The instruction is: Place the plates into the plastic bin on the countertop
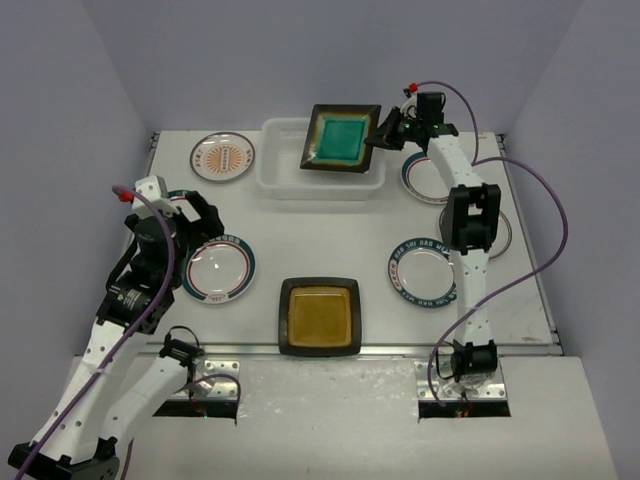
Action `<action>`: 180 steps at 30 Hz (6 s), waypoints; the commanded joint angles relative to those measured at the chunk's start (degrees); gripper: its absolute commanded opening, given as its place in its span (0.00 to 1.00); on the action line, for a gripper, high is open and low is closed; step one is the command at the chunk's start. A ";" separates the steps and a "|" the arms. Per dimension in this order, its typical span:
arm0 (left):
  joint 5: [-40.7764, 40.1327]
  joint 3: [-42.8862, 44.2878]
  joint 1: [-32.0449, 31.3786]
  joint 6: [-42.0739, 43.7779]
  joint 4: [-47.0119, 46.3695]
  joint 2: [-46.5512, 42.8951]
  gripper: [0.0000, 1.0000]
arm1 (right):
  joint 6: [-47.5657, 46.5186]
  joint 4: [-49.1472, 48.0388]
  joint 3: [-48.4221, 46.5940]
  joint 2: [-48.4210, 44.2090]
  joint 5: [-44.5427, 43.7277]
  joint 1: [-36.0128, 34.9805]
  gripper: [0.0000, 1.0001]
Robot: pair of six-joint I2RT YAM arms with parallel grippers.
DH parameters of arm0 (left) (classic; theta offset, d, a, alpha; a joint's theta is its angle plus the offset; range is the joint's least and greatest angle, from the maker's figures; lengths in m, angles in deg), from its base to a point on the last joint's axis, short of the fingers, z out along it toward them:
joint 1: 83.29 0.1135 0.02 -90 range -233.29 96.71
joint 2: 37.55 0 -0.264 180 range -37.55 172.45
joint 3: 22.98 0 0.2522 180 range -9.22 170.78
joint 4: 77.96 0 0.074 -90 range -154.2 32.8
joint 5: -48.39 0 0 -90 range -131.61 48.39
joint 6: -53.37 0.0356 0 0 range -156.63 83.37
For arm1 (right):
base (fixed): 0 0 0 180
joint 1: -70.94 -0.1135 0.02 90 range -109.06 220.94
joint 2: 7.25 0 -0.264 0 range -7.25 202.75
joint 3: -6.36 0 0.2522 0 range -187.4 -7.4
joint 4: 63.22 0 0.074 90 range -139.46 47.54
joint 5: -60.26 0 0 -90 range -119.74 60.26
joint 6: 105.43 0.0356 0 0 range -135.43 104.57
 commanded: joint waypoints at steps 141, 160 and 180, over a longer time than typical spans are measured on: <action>53.24 -17.88 -11.11 -30.32 -26.02 5.89 0.00 | -10.70 -3.63 76.03 -88.38 -4.62 -4.45 0.99; 65.41 11.37 13.86 -29.30 -37.08 43.21 0.00 | -9.29 -0.22 75.08 -92.09 -2.53 2.97 0.99; 69.52 36.01 10.78 -29.66 -37.00 70.12 0.00 | -9.42 -2.62 79.84 -91.93 1.10 2.99 0.99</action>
